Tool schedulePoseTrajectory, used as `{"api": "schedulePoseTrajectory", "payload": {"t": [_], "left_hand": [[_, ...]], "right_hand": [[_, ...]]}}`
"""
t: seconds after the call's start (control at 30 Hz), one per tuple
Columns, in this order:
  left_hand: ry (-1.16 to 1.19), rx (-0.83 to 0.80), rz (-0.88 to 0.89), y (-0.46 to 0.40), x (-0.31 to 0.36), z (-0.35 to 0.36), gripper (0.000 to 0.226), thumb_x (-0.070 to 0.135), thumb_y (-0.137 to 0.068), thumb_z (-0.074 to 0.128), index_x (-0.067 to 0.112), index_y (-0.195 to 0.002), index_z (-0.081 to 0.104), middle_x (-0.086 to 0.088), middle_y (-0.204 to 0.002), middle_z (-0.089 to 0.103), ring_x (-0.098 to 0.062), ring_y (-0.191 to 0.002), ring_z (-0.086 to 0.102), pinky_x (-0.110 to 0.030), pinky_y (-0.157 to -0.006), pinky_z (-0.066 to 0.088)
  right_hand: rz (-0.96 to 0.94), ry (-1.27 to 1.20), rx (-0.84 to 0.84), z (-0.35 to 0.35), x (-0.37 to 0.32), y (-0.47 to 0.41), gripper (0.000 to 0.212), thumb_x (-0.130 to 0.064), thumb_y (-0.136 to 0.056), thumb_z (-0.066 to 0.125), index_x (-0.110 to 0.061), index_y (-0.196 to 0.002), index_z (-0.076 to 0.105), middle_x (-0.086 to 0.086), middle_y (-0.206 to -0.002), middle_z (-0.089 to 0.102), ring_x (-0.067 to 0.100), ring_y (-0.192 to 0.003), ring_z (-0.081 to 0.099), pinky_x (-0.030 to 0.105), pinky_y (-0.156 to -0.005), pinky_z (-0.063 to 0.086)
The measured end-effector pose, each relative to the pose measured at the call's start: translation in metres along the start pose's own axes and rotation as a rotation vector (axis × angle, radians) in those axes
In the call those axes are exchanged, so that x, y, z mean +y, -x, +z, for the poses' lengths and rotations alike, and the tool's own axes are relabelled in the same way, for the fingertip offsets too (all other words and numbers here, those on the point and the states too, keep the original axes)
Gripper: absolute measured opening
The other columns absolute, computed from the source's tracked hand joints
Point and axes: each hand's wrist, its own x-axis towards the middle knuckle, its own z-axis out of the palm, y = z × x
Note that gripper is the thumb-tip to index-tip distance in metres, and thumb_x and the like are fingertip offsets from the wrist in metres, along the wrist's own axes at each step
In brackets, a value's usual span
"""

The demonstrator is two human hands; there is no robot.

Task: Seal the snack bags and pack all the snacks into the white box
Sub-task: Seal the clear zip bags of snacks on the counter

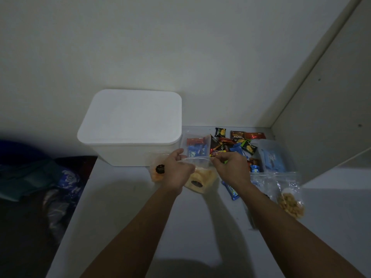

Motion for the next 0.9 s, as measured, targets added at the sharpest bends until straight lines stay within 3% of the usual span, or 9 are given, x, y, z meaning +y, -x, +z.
{"api": "schedulePoseTrajectory", "payload": {"t": [0.1, 0.23, 0.3, 0.43, 0.5, 0.57, 0.73, 0.9], "left_hand": [[-0.033, -0.029, 0.000, 0.002, -0.001, -0.001, 0.070, -0.017, -0.068, 0.063, 0.011, -0.130, 0.050, -0.002, -0.106, 0.057, -0.012, -0.086, 0.059, -0.027, -0.071, 0.055], [0.101, -0.043, -0.026, 0.001, -0.001, -0.010, 0.045, -0.016, -0.072, 0.064, 0.007, -0.110, 0.060, -0.018, -0.111, 0.062, -0.028, -0.092, 0.066, -0.035, -0.078, 0.059], [0.143, -0.070, 0.004, 0.001, 0.002, -0.014, 0.044, -0.020, -0.075, 0.060, 0.003, -0.111, 0.058, -0.020, -0.112, 0.062, -0.026, -0.085, 0.068, -0.030, -0.072, 0.060], [0.138, -0.060, 0.091, 0.004, 0.009, -0.016, 0.043, -0.020, -0.077, 0.061, 0.000, -0.115, 0.056, -0.019, -0.110, 0.063, -0.015, -0.070, 0.072, -0.022, -0.064, 0.059], [0.100, -0.035, 0.132, 0.004, 0.012, -0.015, 0.041, -0.017, -0.074, 0.067, 0.003, -0.110, 0.060, -0.017, -0.107, 0.065, -0.015, -0.071, 0.071, -0.021, -0.063, 0.058], [0.062, -0.023, 0.171, 0.003, 0.013, -0.016, 0.032, -0.010, -0.077, 0.067, 0.004, -0.105, 0.062, -0.017, -0.102, 0.067, -0.018, -0.071, 0.069, -0.021, -0.061, 0.058], [-0.033, 0.023, 0.285, 0.002, 0.020, -0.020, 0.010, -0.001, -0.087, 0.061, -0.002, -0.096, 0.064, -0.015, -0.079, 0.069, -0.009, -0.054, 0.063, -0.020, -0.055, 0.054], [-0.036, 0.030, 0.338, 0.004, 0.030, -0.022, 0.006, 0.000, -0.086, 0.062, -0.002, -0.090, 0.066, -0.015, -0.074, 0.070, -0.012, -0.053, 0.064, -0.021, -0.054, 0.055]], "right_hand": [[-0.019, -0.011, 0.059, -0.002, -0.003, 0.000, 0.018, -0.028, -0.088, 0.065, -0.016, -0.090, 0.078, 0.000, -0.079, 0.074, 0.009, -0.062, 0.058, 0.015, -0.053, 0.037], [-0.028, -0.177, -0.017, -0.006, 0.002, -0.001, 0.015, -0.025, -0.086, 0.069, -0.014, -0.090, 0.077, -0.005, -0.074, 0.071, 0.009, -0.072, 0.065, 0.025, -0.069, 0.052], [-0.030, -0.240, -0.046, -0.009, 0.005, -0.001, 0.013, -0.022, -0.085, 0.070, -0.012, -0.091, 0.077, -0.007, -0.074, 0.069, 0.007, -0.072, 0.066, 0.028, -0.071, 0.055], [-0.065, -0.279, -0.073, -0.016, 0.004, -0.003, 0.013, -0.019, -0.084, 0.070, -0.011, -0.093, 0.076, -0.007, -0.075, 0.069, -0.002, -0.070, 0.063, 0.014, -0.064, 0.049], [-0.083, -0.287, -0.076, -0.018, 0.001, -0.005, 0.013, -0.019, -0.084, 0.070, -0.011, -0.093, 0.077, -0.004, -0.077, 0.072, 0.003, -0.071, 0.066, 0.018, -0.064, 0.052], [-0.095, -0.313, -0.070, -0.021, -0.001, -0.006, 0.012, -0.017, -0.084, 0.070, -0.011, -0.092, 0.077, -0.001, -0.078, 0.073, 0.006, -0.071, 0.067, 0.020, -0.065, 0.054], [-0.097, -0.423, -0.105, -0.032, -0.006, -0.005, 0.013, -0.016, -0.083, 0.072, -0.009, -0.094, 0.073, 0.009, -0.078, 0.071, 0.004, -0.054, 0.063, 0.015, -0.051, 0.052], [-0.090, -0.380, -0.130, -0.036, -0.006, -0.009, 0.020, -0.008, -0.079, 0.074, -0.007, -0.099, 0.072, 0.002, -0.087, 0.070, 0.010, -0.077, 0.067, 0.012, -0.062, 0.055]]}}
